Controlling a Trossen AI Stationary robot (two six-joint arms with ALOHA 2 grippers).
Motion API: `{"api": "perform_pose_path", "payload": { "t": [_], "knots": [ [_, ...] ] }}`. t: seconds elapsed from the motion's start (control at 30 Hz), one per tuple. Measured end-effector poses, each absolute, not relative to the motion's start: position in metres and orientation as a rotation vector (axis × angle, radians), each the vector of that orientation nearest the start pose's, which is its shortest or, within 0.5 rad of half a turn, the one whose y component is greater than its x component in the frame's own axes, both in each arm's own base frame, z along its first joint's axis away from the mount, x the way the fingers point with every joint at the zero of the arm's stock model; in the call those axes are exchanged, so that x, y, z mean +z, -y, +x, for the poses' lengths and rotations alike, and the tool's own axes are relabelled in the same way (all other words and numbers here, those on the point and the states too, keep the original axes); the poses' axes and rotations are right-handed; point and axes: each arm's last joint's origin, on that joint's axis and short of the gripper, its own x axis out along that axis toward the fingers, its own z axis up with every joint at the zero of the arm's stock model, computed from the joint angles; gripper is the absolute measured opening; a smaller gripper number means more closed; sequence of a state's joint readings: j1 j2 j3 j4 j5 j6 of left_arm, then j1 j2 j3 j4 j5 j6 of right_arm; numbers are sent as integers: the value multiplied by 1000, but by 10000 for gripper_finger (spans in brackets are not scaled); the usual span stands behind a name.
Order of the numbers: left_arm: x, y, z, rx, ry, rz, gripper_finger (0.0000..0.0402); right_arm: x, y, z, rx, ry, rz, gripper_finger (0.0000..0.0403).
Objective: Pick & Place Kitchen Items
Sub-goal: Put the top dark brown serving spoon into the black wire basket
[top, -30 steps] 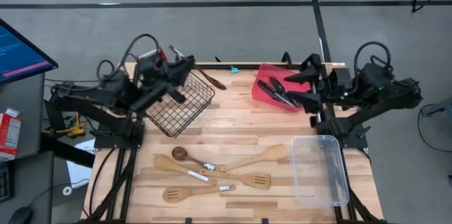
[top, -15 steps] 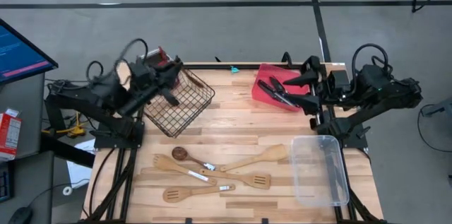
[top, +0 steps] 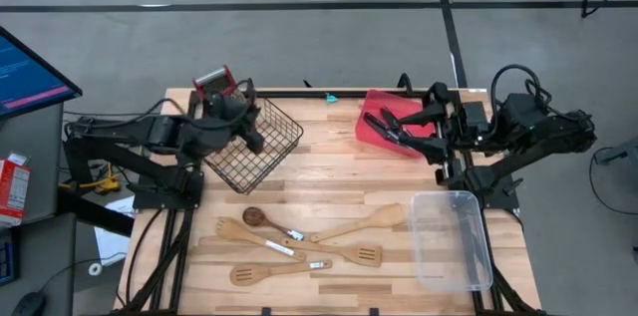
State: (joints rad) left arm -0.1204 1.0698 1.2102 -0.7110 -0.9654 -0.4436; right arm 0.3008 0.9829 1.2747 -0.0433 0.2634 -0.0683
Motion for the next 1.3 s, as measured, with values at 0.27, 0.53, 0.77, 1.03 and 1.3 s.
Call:
{"api": "perform_pose_path", "payload": {
  "t": [0.27, 0.53, 0.77, 1.03, 1.3],
  "knots": [
    [326, -29, 204, 905, -551, -285, 12, 470, -48, 179, 36, 188, 38, 170],
    [275, -48, 197, 940, -713, -350, 12, 466, -48, 182, 38, 153, 53, 172],
    [249, -57, 194, 921, -758, -433, 13, 460, -52, 193, 37, 120, 44, 167],
    [231, -65, 188, 929, -797, -484, 13, 453, -56, 206, 37, 85, 34, 167],
    [221, -68, 187, 952, -780, -518, 28, 453, -56, 208, 38, 85, 66, 165]
  ]
}}
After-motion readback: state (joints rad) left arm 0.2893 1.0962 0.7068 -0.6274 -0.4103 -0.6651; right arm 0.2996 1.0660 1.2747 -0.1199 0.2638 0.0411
